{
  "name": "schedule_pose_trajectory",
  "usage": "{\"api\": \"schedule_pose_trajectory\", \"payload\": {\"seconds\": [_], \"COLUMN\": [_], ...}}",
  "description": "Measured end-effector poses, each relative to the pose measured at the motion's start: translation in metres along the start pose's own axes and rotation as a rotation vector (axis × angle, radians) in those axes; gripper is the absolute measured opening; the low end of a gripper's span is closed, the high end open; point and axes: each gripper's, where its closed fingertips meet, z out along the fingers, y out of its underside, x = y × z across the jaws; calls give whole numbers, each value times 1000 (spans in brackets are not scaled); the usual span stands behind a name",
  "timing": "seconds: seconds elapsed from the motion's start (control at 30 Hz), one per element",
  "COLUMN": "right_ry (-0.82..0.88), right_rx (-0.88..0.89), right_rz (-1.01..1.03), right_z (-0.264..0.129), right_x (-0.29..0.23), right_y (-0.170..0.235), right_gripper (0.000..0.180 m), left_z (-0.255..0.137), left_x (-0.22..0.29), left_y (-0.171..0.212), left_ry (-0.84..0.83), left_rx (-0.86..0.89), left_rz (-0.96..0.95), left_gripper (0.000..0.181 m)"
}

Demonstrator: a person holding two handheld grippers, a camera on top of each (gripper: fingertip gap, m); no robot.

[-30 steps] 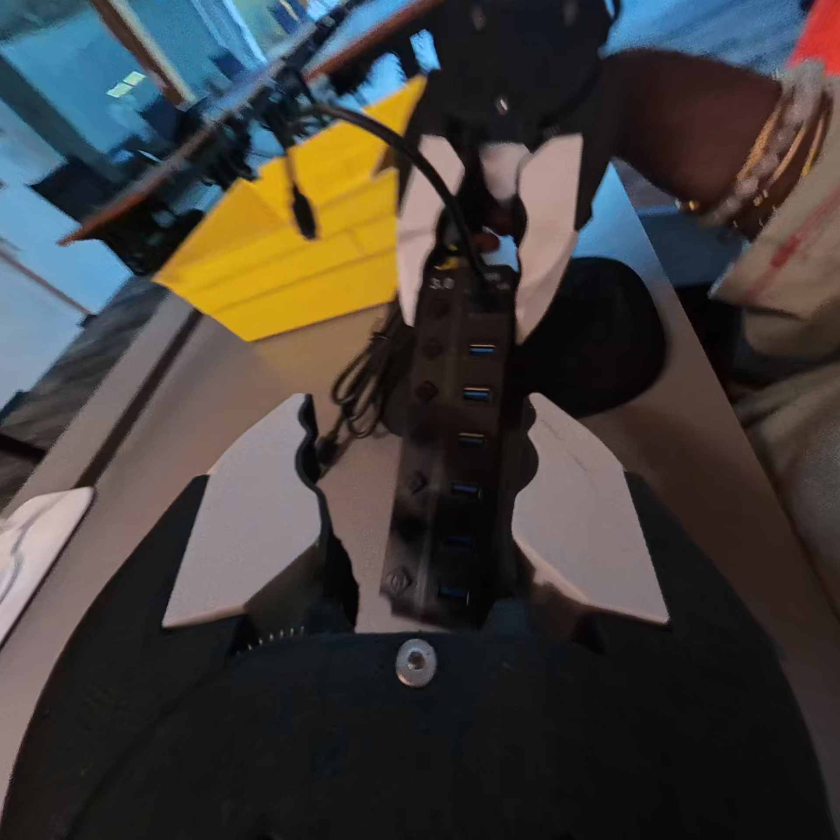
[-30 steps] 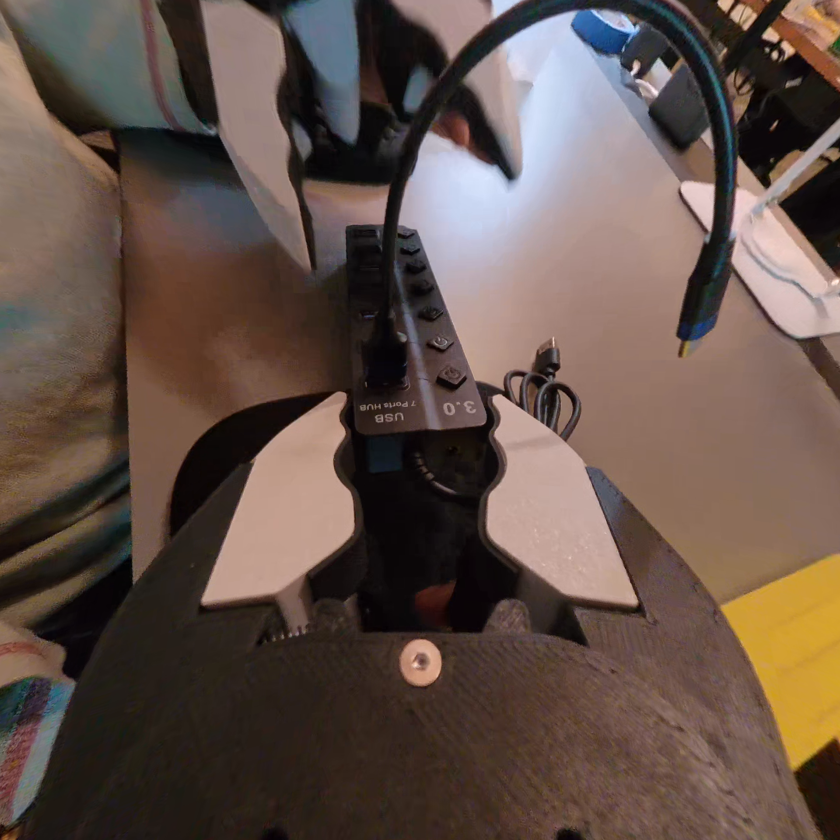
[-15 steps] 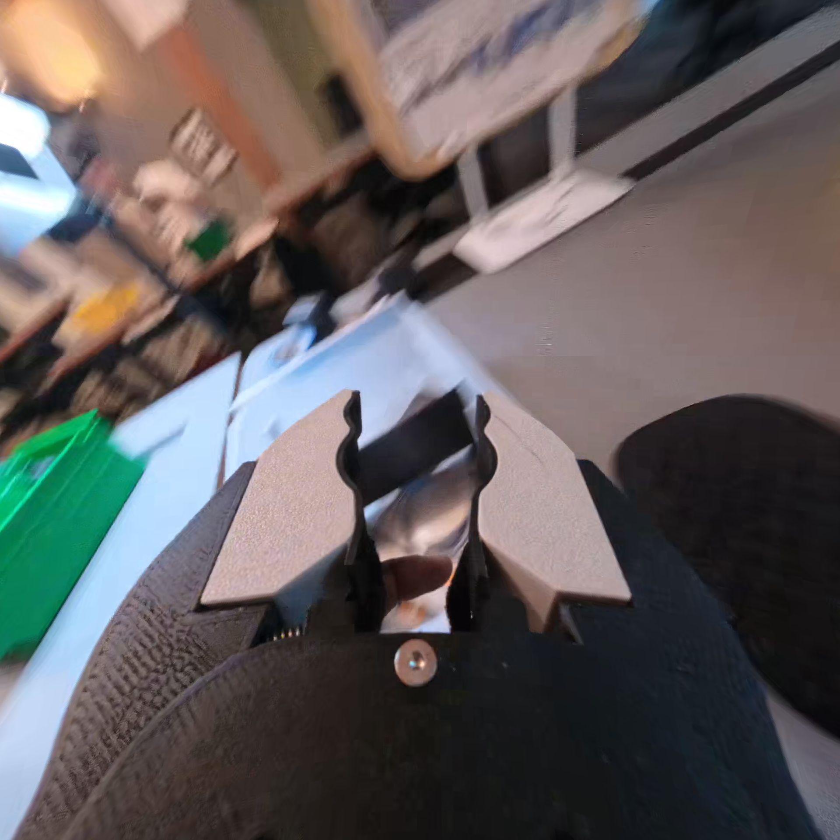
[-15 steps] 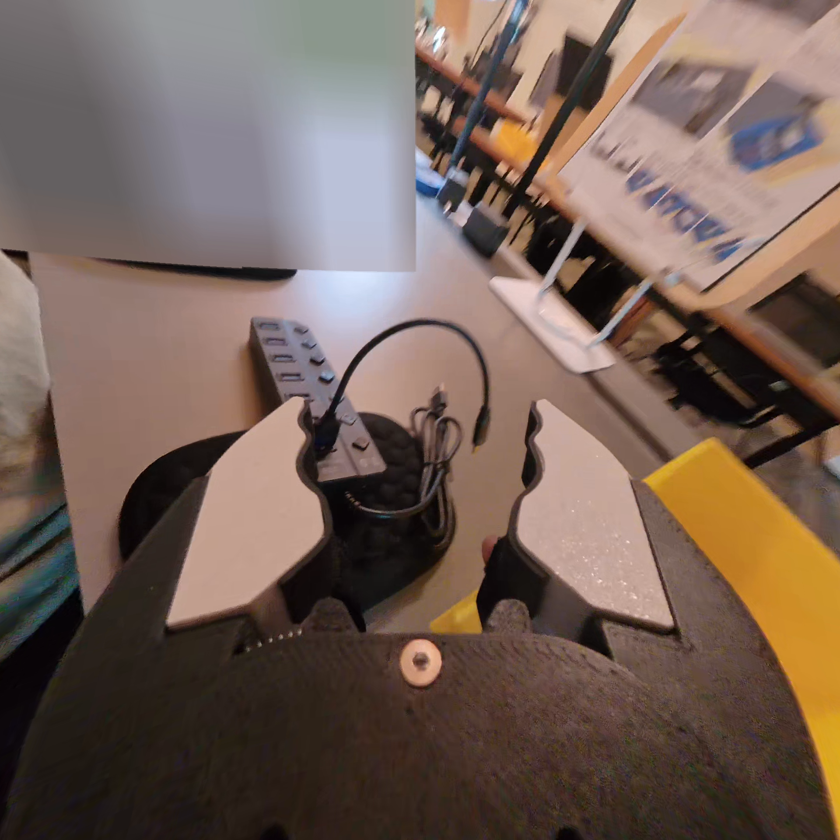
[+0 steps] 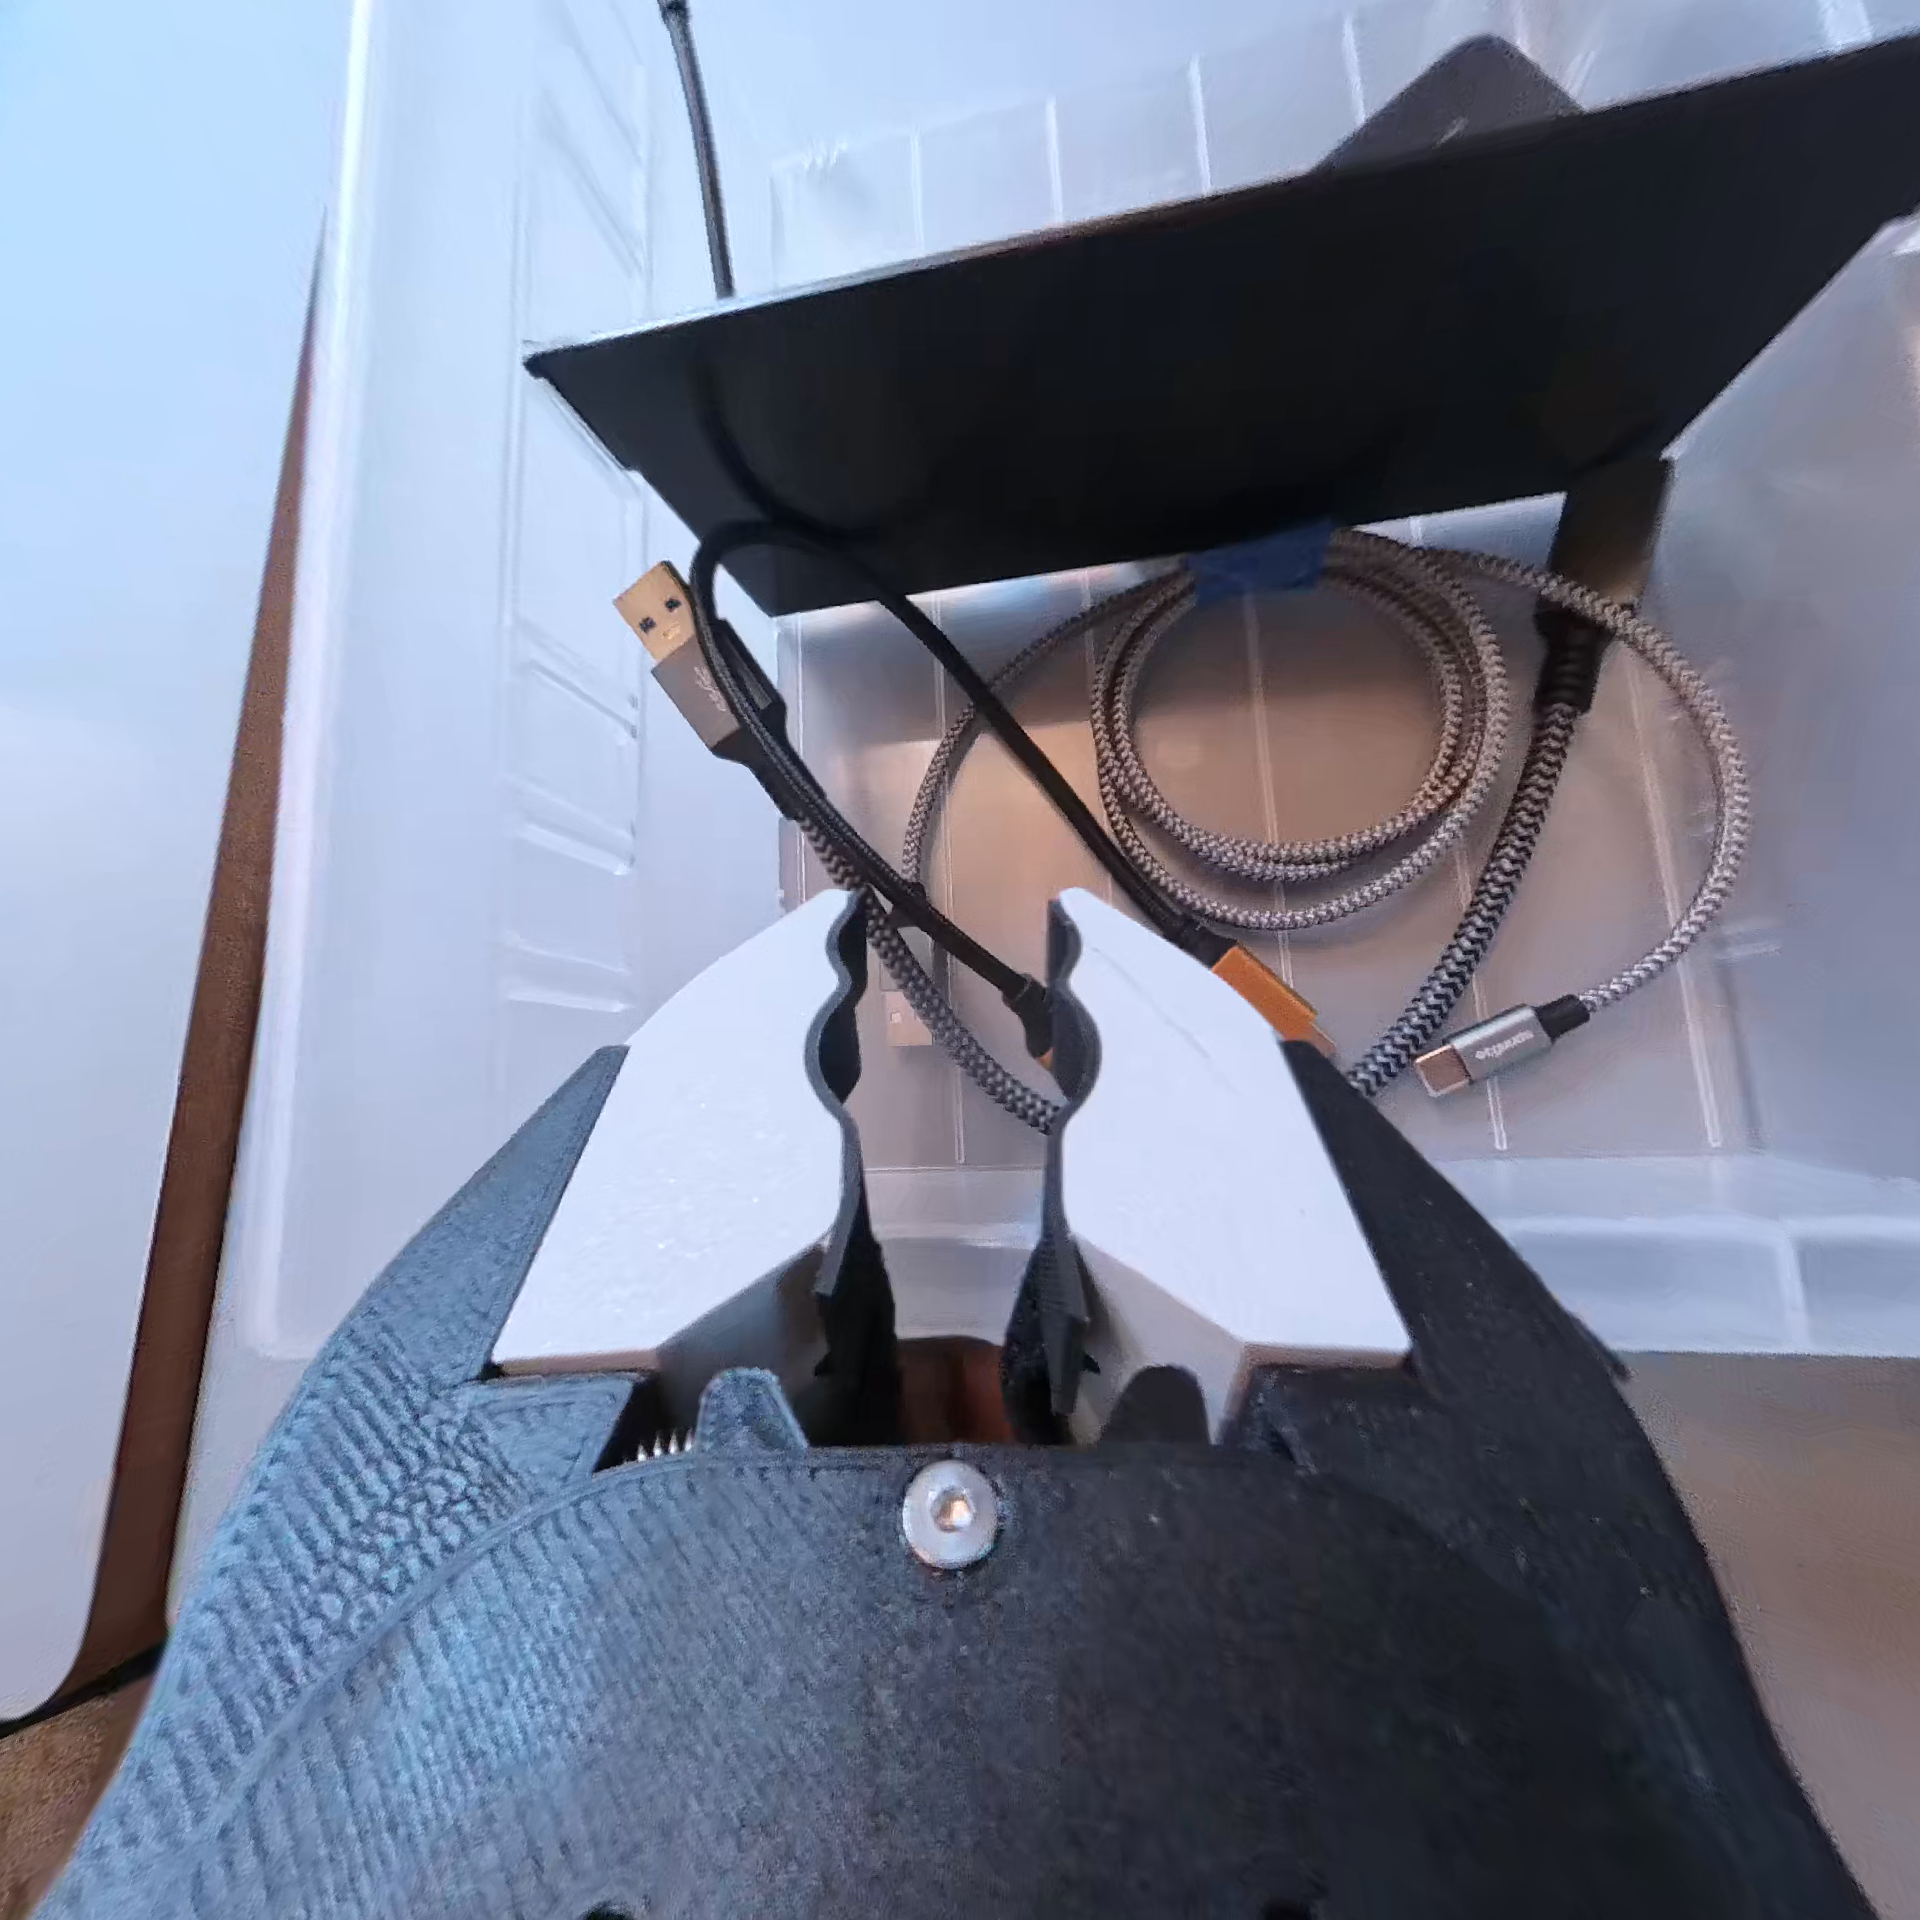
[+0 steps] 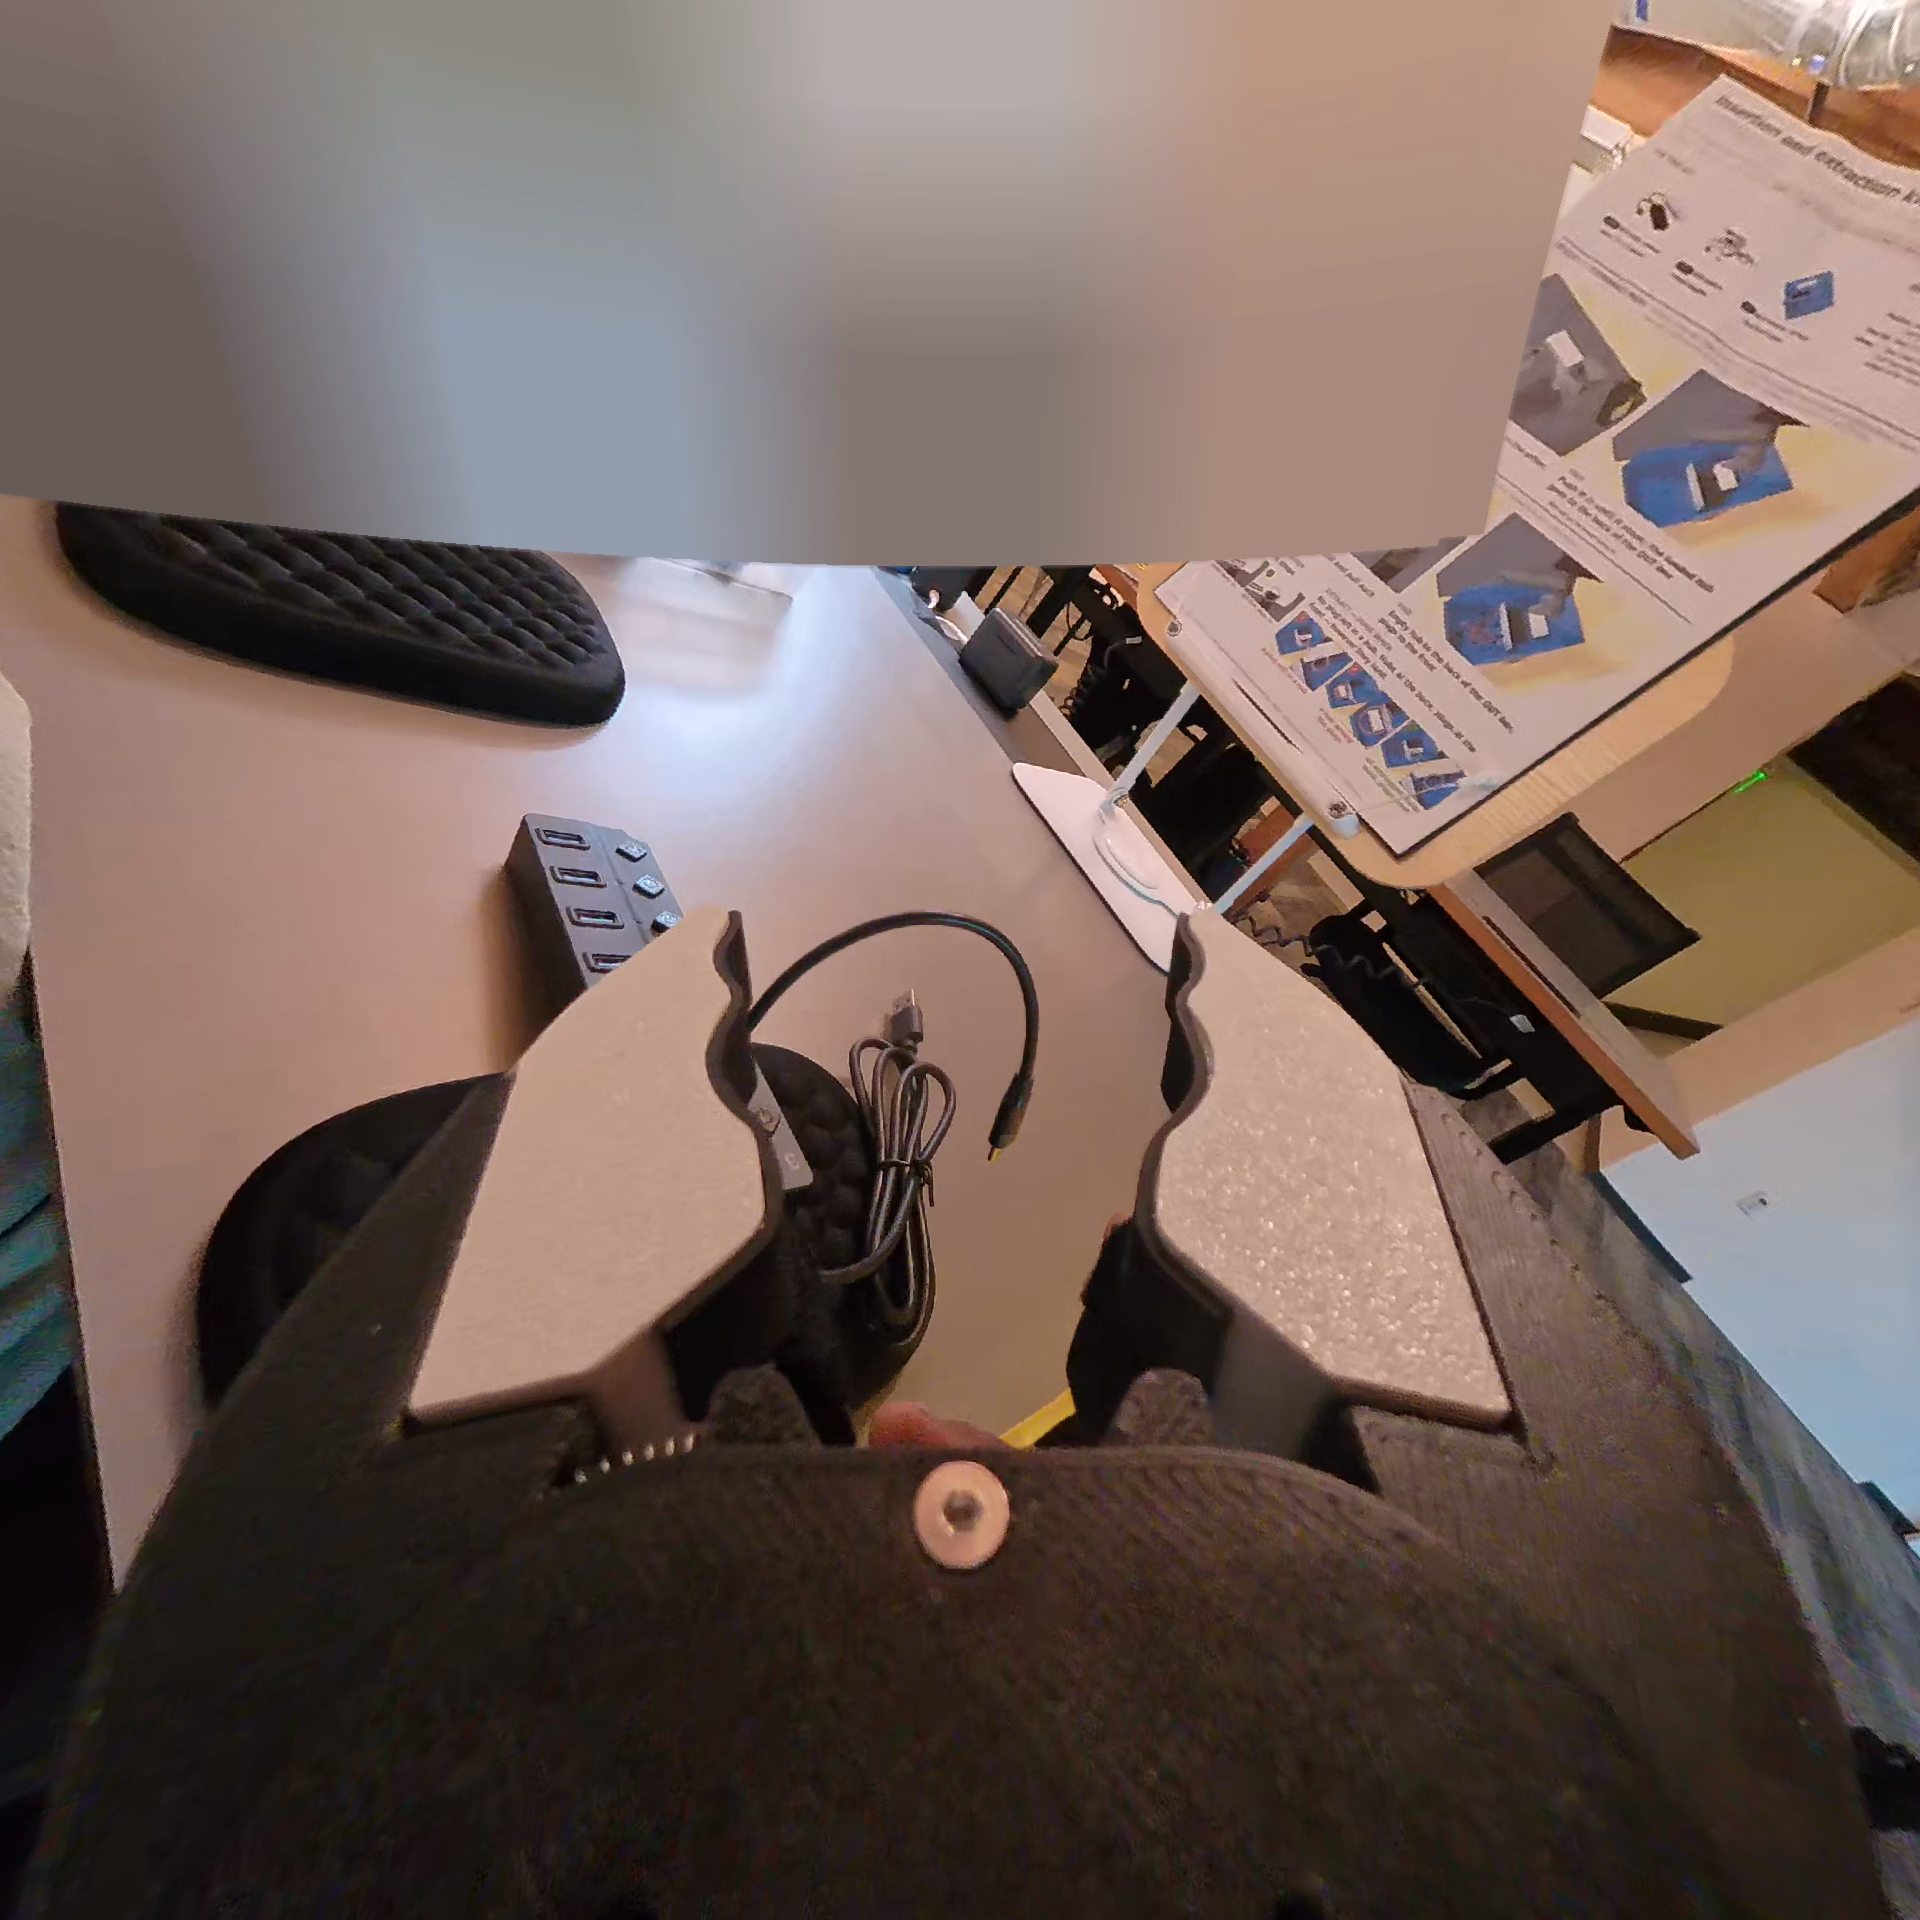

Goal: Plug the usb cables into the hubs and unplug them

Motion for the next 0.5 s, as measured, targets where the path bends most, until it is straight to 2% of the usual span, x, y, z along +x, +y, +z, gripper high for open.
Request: {"api": "schedule_pose_trajectory", "payload": {"seconds": [0.2,0.3,0.4,0.5], "right_ry": [5,9,6,-8], "right_rx": [-16,-48,-39,-21], "right_rz": [-18,-43,-63,-87], "right_z": [3,8,11,16], "right_x": [0,0,-2,-7], "right_y": [5,9,4,-3], "right_gripper": [74,71,69,68], "left_z": [-2,-27,-79,-134], "left_x": [3,10,25,38], "left_y": [-8,-45,-87,-112], "left_ry": [32,94,232,400], "left_rx": [76,336,689,973], "left_rz": [6,-40,-79,-161], "left_gripper": [11,4,4,4]}}
